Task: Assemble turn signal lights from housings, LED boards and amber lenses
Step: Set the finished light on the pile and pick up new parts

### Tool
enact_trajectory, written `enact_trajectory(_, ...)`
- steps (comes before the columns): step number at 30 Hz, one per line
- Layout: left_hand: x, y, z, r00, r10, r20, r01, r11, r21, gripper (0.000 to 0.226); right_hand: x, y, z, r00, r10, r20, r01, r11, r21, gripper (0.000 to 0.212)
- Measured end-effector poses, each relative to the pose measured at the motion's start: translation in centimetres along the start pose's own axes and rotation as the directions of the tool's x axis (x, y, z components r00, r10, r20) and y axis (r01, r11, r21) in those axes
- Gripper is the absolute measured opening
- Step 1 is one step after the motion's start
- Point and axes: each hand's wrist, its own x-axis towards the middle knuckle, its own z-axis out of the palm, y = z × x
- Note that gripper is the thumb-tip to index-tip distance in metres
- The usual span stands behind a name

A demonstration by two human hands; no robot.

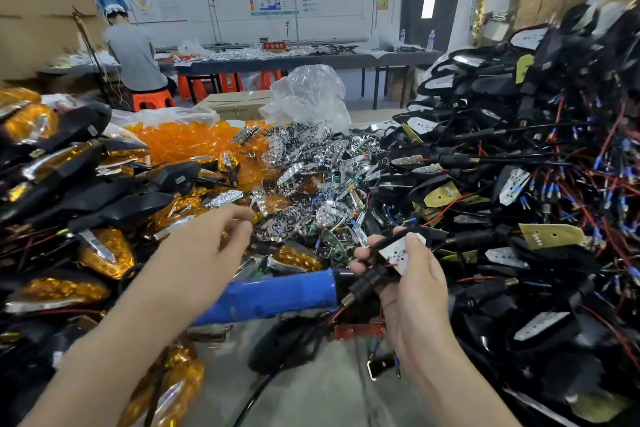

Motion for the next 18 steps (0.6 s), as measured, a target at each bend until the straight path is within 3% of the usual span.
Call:
enact_trajectory(5, -0.6, -2.0, 0.2, 0.977, -0.008, 0.212, -0.026, 0.987, 0.158, 0.024, -0.3, -0.2, -0.1, 0.999, -0.004, 0.045, 0.004, 1.000, 0.008, 0.032)
enact_trajectory(8, -1.9, -2.4, 1.4, 0.940, 0.054, 0.336, -0.137, 0.964, 0.227, 0.021, -0.4, -0.3, 0.0, 0.998, -0.006, 0.062, 0.008, 1.000, -0.023, 0.027)
enact_trajectory(13, -3.2, -3.3, 2.0, 0.956, 0.151, 0.253, -0.218, 0.939, 0.264, 0.033, -0.4, -0.3, 0.0, 0.998, -0.003, 0.061, 0.005, 1.000, -0.025, 0.022)
enact_trajectory(18, -4.0, -3.8, 1.8, 0.944, 0.177, 0.280, -0.245, 0.942, 0.229, 0.033, -0.2, -0.1, 0.0, 0.998, -0.013, 0.066, 0.014, 1.000, -0.017, 0.023)
